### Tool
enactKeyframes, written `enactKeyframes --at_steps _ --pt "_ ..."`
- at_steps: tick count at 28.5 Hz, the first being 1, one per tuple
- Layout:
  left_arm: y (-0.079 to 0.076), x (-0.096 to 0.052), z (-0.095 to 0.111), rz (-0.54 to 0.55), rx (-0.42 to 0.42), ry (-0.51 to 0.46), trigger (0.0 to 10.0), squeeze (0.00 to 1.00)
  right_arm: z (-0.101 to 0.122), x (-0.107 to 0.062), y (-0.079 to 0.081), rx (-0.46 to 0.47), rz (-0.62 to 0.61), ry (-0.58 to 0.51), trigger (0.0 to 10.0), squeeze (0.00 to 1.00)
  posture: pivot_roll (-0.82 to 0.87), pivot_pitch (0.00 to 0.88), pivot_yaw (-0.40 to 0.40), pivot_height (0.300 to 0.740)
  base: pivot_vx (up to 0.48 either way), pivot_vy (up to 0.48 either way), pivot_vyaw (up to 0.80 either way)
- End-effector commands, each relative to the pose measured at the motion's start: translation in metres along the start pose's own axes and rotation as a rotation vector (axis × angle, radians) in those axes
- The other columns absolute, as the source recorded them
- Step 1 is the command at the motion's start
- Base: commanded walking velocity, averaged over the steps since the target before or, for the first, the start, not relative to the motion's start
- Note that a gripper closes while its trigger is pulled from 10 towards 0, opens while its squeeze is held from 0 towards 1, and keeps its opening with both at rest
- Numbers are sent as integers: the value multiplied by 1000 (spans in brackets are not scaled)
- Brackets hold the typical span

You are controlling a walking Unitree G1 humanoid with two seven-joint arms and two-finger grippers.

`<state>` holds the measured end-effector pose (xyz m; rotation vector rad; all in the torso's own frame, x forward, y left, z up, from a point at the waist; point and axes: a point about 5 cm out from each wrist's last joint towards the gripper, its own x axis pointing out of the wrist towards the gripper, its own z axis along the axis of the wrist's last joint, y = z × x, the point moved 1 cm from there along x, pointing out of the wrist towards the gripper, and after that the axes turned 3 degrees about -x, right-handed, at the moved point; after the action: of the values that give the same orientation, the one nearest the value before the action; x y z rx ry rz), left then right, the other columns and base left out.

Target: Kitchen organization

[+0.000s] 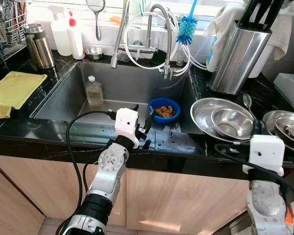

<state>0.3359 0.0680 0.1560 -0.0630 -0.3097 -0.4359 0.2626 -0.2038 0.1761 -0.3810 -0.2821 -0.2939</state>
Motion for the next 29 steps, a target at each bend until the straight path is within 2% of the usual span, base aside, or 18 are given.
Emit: enactKeyframes --at_steps 1,5,8,11,16,18,21,23,24,29 --pt "-3 4 5 -10 -3 -14 10000 0 24 9 -3 62 -4 -93 10000 0 66 6 -91 740 0 0 0" --pt "-3 5 6 -8 -3 -18 10000 0 34 16 0 73 31 -131 10000 0 66 0 -92 740 0 0 0" --pt "0 10 10 12 -24 -25 10000 0 43 27 10 211 77 -157 10000 0 69 0 -90 740 0 0 0" --pt "4 14 14 27 -36 -40 10000 0 45 30 13 257 93 -156 10000 0 72 0 -89 740 0 0 0" --pt "19 20 28 57 1 -83 10000 0 47 33 23 379 135 -146 10000 0 79 0 -87 740 0 0 0" --pt "20 20 28 57 5 -83 10000 0 47 33 24 387 139 -146 10000 0 79 0 -87 740 0 0 0" --pt "25 21 27 99 -93 -69 10000 0 41 33 36 698 159 -91 10000 0 79 0 -83 740 0 0 0" --pt "24 22 27 118 -154 -65 10000 0 37 34 39 884 128 -56 10000 0 81 0 -84 740 0 0 0" --pt "22 23 26 123 -194 -62 10000 0 32 34 39 1013 90 -26 10000 0 86 0 -86 740 0 0 0" --pt "17 24 23 118 -285 -35 10000 0 23 32 41 1175 85 5 10000 0 89 0 -85 740 0 0 0"
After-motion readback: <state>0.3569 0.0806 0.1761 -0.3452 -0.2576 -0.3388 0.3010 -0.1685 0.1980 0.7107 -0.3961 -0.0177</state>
